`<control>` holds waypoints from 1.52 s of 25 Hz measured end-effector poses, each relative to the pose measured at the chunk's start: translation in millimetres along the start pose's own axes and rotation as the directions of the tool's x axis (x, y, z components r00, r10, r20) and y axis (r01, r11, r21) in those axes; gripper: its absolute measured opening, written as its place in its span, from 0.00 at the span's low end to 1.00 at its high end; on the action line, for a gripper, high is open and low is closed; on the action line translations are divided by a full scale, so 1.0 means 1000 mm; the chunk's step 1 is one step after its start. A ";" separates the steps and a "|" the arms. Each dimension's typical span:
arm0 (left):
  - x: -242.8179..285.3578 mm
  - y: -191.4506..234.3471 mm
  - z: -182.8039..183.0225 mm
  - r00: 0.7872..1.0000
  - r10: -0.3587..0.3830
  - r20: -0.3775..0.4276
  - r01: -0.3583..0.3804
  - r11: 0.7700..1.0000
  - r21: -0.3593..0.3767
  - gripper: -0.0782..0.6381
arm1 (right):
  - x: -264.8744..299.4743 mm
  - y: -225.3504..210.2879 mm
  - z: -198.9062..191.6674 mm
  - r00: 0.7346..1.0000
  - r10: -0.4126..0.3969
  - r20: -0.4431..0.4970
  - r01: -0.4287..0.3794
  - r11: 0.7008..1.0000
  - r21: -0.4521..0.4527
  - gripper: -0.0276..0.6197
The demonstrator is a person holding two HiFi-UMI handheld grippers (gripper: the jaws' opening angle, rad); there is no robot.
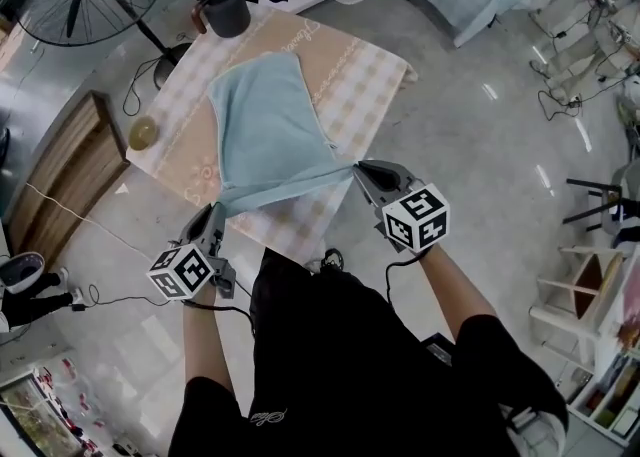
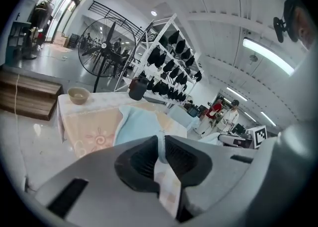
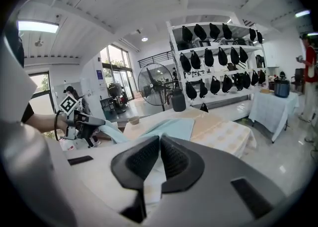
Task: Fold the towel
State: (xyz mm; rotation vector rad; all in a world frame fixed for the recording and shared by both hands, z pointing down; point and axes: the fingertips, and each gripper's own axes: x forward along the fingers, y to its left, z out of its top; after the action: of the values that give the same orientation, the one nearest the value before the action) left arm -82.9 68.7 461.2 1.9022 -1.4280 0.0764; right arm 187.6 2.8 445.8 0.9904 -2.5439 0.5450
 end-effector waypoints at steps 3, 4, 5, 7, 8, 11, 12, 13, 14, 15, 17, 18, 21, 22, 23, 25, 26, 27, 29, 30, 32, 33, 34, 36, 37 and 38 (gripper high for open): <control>0.018 0.014 0.020 1.000 -0.016 -0.002 0.016 1.000 -0.006 0.17 | 0.022 -0.009 0.017 1.000 -0.026 -0.004 0.026 1.000 -0.002 0.07; 0.024 0.020 0.027 1.000 -0.021 -0.004 0.021 1.000 -0.010 0.17 | 0.030 -0.012 0.023 0.999 -0.034 -0.006 0.034 0.999 -0.003 0.07; 0.030 0.025 0.033 1.000 -0.026 -0.006 0.026 1.000 -0.014 0.17 | 0.038 -0.016 0.028 0.999 -0.042 -0.008 0.041 0.999 -0.003 0.07; 0.045 0.035 0.044 0.999 -0.035 -0.016 0.035 0.999 -0.025 0.17 | 0.055 -0.025 0.036 0.998 -0.057 -0.015 0.057 0.998 -0.001 0.07; 0.054 0.040 0.049 0.999 -0.040 -0.023 0.039 0.999 -0.029 0.17 | 0.064 -0.030 0.041 0.998 -0.065 -0.020 0.065 0.998 0.002 0.07; 0.078 0.056 0.065 0.998 -0.057 -0.042 0.055 0.998 -0.041 0.17 | 0.091 -0.044 0.053 0.996 -0.085 -0.035 0.085 0.996 0.009 0.07; 0.086 0.061 0.072 0.997 -0.062 -0.043 0.060 0.997 -0.046 0.17 | 0.099 -0.049 0.058 0.995 -0.091 -0.040 0.092 0.996 0.011 0.07; 0.094 0.066 0.079 0.997 -0.067 -0.044 0.064 0.997 -0.048 0.17 | 0.108 -0.054 0.064 0.994 -0.097 -0.044 0.098 0.995 0.012 0.07; 0.102 0.072 0.087 0.997 -0.069 -0.046 0.067 0.997 -0.049 0.17 | 0.118 -0.059 0.070 0.993 -0.103 -0.048 0.104 0.995 0.012 0.07; 0.111 0.078 0.094 0.996 -0.069 -0.048 0.067 0.997 -0.048 0.17 | 0.128 -0.063 0.077 0.993 -0.109 -0.052 0.109 0.994 0.009 0.07; 0.128 0.092 0.109 0.996 -0.070 -0.051 0.067 0.997 -0.049 0.17 | 0.151 -0.072 0.092 0.992 -0.116 -0.057 0.116 0.993 -0.002 0.07; 0.136 0.099 0.116 0.996 -0.071 -0.050 0.068 0.996 -0.056 0.17 | 0.163 -0.077 0.099 0.991 -0.119 -0.061 0.118 0.993 -0.006 0.07; 0.162 0.121 0.138 0.996 -0.072 -0.043 0.069 0.994 -0.080 0.17 | 0.197 -0.093 0.111 0.990 -0.118 -0.078 0.119 0.993 0.003 0.07; 0.171 0.127 0.144 0.996 -0.072 -0.044 0.068 0.994 -0.085 0.17 | 0.208 -0.099 0.113 0.989 -0.118 -0.086 0.118 0.993 0.006 0.07; 0.180 0.134 0.149 0.996 -0.072 -0.047 0.068 0.994 -0.088 0.17 | 0.218 -0.104 0.115 0.989 -0.117 -0.094 0.119 0.993 0.008 0.07; 0.197 0.145 0.159 0.996 -0.077 -0.054 0.072 0.993 -0.097 0.17 | 0.238 -0.115 0.118 0.987 -0.122 -0.109 0.123 0.992 0.008 0.07; 0.205 0.150 0.164 0.995 -0.082 -0.057 0.076 0.992 -0.100 0.17 | 0.247 -0.121 0.120 0.986 -0.126 -0.113 0.128 0.992 0.010 0.07; 0.213 0.155 0.168 0.994 -0.086 -0.061 0.079 0.992 -0.101 0.17 | 0.256 -0.126 0.122 0.985 -0.131 -0.115 0.133 0.991 0.013 0.07; 0.227 0.164 0.175 0.993 -0.090 -0.071 0.083 0.992 -0.094 0.17 | 0.272 -0.135 0.125 0.983 -0.141 -0.116 0.145 0.989 0.022 0.07; 0.233 0.168 0.177 0.993 -0.091 -0.077 0.084 0.992 -0.090 0.17 | 0.279 -0.139 0.126 0.982 -0.146 -0.118 0.150 0.988 0.025 0.07; 0.245 0.177 0.180 0.992 -0.092 -0.088 0.084 0.992 -0.091 0.17 | 0.291 -0.146 0.127 0.980 -0.155 -0.124 0.160 0.987 0.028 0.07; 0.251 0.181 0.181 0.991 -0.092 -0.096 0.083 0.992 -0.094 0.17 | 0.297 -0.150 0.126 0.979 -0.160 -0.128 0.165 0.986 0.030 0.07; 0.258 0.186 0.181 0.990 -0.090 -0.106 0.079 0.992 -0.099 0.17 | 0.302 -0.154 0.126 0.978 -0.165 -0.131 0.171 0.985 0.033 0.07; 0.271 0.195 0.178 0.988 -0.083 -0.128 0.068 0.991 -0.118 0.17 | 0.313 -0.162 0.123 0.975 -0.176 -0.139 0.183 0.982 0.042 0.07; 0.278 0.199 0.176 0.987 -0.082 -0.137 0.064 0.989 -0.133 0.17 | 0.319 -0.166 0.121 0.973 -0.181 -0.145 0.189 0.981 0.049 0.07; 0.285 0.203 0.174 0.986 -0.083 -0.145 0.061 0.987 -0.152 0.17 | 0.324 -0.171 0.118 0.971 -0.184 -0.153 0.195 0.979 0.057 0.07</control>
State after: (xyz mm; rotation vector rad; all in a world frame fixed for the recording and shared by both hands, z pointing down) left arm -211.8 -283.0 571.5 1.7860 -1.2290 0.0766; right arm 61.3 -351.1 529.6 1.1589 -2.2848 0.6323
